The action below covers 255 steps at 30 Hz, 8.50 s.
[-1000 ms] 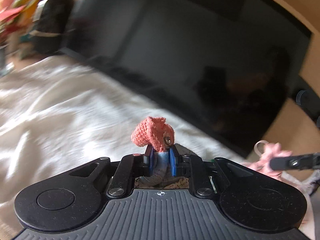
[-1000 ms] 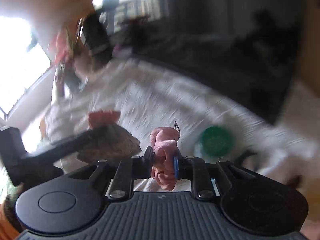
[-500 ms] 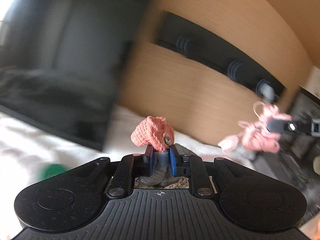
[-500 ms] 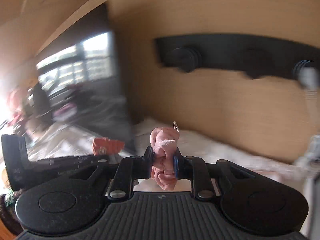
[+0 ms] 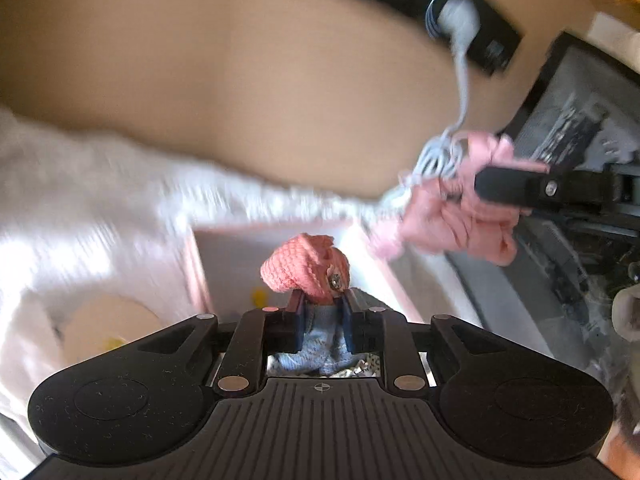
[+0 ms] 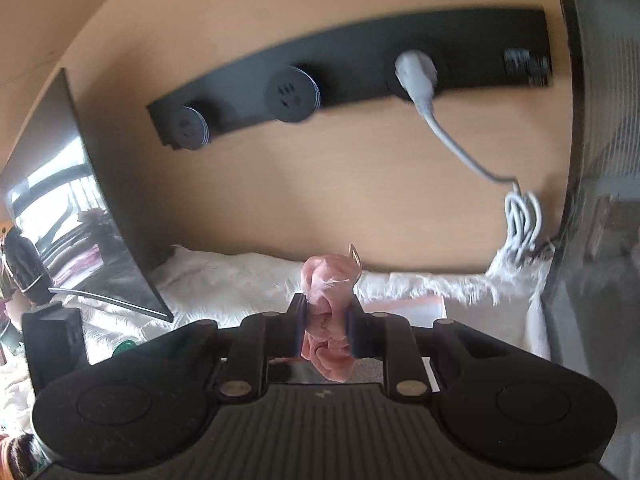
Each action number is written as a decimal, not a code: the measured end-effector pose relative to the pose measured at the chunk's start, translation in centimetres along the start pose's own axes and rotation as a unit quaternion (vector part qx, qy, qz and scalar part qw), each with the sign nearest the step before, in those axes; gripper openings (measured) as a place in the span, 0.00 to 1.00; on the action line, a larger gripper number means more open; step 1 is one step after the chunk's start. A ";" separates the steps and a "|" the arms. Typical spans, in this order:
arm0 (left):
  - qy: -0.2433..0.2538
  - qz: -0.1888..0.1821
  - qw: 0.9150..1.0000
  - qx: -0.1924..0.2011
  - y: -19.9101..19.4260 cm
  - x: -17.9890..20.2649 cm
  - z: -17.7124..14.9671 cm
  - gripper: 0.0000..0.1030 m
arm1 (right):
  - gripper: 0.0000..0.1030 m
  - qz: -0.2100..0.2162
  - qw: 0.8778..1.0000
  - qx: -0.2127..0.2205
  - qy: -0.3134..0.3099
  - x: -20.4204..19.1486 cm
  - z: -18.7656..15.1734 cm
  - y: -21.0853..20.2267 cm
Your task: Organize soft objects
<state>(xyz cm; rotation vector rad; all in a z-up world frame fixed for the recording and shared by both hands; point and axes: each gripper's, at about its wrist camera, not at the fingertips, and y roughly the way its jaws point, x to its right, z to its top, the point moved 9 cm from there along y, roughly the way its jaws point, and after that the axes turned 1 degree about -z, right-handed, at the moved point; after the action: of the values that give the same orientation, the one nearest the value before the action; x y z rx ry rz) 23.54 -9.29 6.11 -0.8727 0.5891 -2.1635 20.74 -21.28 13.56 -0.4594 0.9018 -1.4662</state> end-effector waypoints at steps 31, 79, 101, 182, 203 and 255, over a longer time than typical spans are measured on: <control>0.005 0.015 0.995 0.098 -6.6 -2.7 -0.2 0.26 | 0.31 -0.049 0.981 -0.183 0.047 5.3 -11.5 13.5; -0.263 0.311 0.910 0.083 -25.8 -23.6 -25.6 0.28 | 0.74 0.098 0.954 -0.141 -0.245 -15.4 -23.2 7.8; -0.221 0.328 0.915 0.083 -25.2 -22.0 -26.7 0.25 | 0.74 0.083 0.940 -0.187 -0.272 -14.6 -27.3 9.2; -0.094 0.292 0.951 -0.034 -16.3 -13.0 -25.2 0.20 | 0.69 0.081 0.974 -0.133 -0.163 -5.4 -26.1 2.9; -0.011 0.293 0.956 -0.003 -15.7 -11.1 -25.7 0.14 | 0.64 0.093 0.966 -0.151 -0.187 -5.8 -27.1 3.4; 0.104 0.093 0.990 0.017 1.9 -0.9 -0.4 0.17 | 0.67 -0.074 0.985 -0.144 0.062 8.5 -8.1 17.4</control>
<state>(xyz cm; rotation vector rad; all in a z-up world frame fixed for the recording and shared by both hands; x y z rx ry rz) 24.58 -9.79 4.27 -0.5538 0.7046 -2.1007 24.85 -25.66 -6.55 -0.6650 1.2081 -1.5166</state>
